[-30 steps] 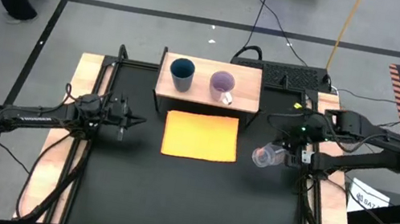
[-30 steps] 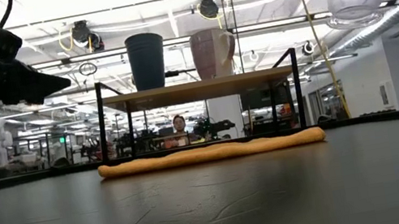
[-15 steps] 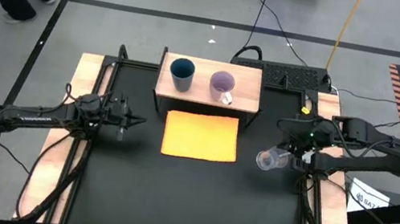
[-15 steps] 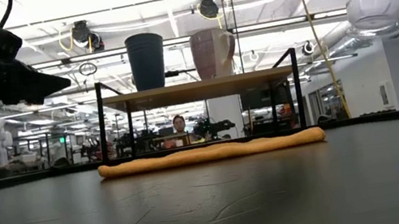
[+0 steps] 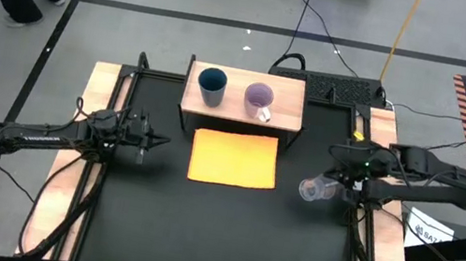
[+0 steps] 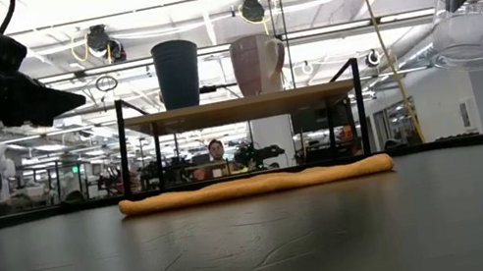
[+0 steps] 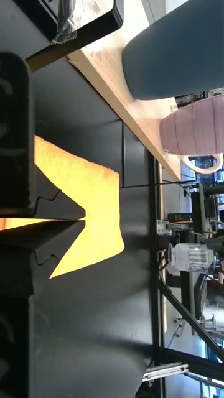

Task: Stack small to large cups/mugs on shelf
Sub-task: Put the transparent mug on the shelf

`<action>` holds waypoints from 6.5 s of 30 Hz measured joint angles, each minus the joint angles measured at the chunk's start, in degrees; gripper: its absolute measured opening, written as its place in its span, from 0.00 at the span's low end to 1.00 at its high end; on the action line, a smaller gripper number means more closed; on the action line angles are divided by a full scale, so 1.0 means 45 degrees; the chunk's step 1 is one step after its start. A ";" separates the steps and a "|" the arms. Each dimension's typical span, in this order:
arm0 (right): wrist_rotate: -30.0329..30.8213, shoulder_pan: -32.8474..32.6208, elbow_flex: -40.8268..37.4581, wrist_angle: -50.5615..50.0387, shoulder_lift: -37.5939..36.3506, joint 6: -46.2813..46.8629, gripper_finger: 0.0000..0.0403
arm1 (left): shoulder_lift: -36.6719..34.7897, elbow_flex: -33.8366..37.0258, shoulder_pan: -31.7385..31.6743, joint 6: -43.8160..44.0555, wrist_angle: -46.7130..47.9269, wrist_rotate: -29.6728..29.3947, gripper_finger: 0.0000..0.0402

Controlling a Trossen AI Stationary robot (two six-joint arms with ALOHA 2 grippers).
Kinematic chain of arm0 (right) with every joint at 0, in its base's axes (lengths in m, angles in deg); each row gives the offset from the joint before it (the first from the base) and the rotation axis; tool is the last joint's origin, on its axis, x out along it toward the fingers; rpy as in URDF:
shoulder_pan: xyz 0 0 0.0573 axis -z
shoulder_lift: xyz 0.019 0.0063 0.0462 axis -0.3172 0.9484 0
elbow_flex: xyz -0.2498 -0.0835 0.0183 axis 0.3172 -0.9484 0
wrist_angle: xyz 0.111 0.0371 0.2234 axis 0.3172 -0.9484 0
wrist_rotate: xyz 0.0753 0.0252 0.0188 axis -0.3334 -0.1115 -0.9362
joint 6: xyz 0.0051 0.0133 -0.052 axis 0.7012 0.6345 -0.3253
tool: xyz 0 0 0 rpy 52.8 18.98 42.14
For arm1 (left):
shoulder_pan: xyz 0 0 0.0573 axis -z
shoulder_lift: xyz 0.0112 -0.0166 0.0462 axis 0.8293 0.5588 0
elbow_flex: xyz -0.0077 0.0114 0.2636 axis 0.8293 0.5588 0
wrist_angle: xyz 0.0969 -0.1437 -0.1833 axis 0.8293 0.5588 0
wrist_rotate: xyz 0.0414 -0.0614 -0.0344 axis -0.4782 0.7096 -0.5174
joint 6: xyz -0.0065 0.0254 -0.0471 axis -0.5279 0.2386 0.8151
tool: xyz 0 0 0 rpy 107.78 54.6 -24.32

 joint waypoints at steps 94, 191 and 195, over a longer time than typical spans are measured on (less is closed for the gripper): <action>-0.0456 0.7419 0.8668 0.2589 0.7720 -0.6949 0.00 | 0.0005 0.0000 0.0001 -0.0675 0.0254 -0.0015 0.04; -0.2029 0.7485 1.5108 -0.4019 1.5170 -1.1084 0.00 | 0.0005 0.0000 -0.0004 -0.1136 0.0492 -0.0136 0.04; -0.1656 0.7402 1.5128 -0.4184 1.5556 -1.1005 0.00 | 0.0002 0.0000 -0.0004 -0.1132 0.0492 -0.0136 0.04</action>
